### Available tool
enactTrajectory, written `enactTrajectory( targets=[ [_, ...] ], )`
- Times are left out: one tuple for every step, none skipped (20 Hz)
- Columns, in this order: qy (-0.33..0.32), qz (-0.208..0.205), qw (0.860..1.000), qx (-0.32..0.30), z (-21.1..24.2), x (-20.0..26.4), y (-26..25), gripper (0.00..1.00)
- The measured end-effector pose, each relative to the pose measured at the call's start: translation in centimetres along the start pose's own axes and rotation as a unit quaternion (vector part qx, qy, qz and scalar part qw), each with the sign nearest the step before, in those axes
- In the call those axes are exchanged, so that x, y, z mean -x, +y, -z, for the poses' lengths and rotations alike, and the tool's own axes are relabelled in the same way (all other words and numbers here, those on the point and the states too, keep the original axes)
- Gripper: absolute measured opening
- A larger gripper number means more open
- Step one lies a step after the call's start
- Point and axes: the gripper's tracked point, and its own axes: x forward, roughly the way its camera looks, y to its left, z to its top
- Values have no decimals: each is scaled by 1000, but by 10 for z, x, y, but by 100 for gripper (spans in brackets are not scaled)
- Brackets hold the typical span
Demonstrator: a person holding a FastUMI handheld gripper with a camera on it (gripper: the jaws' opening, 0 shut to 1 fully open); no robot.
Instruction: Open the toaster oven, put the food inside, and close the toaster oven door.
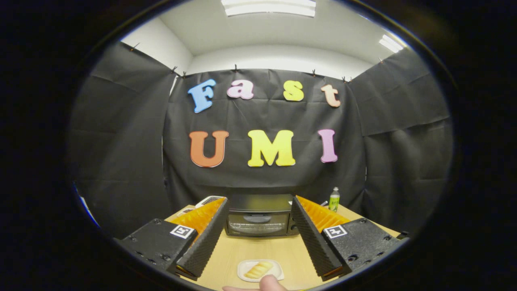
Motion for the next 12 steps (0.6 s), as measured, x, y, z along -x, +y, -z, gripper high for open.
enactTrajectory(
  targets=[
    [0,2,1000,-1,5,-7,-5,100],
    [-3,5,1000,-2,9,-13,-11,100],
    [-6,14,1000,-2,14,-20,-18,100],
    [-3,20,1000,-1,21,-27,-25,100],
    [0,23,1000,3,29,-36,-28,100],
    [6,25,1000,7,32,-46,-31,100],
    [11,21,1000,8,35,-57,-32,100],
    [9,11,1000,6,35,-70,-29,100],
    [8,-2,1000,3,35,-84,-25,100],
    [7,-11,1000,2,35,-98,-22,100],
    [12,-12,1000,4,41,-114,-24,100],
    [22,-8,1000,5,46,-129,-27,100]
  ],
)
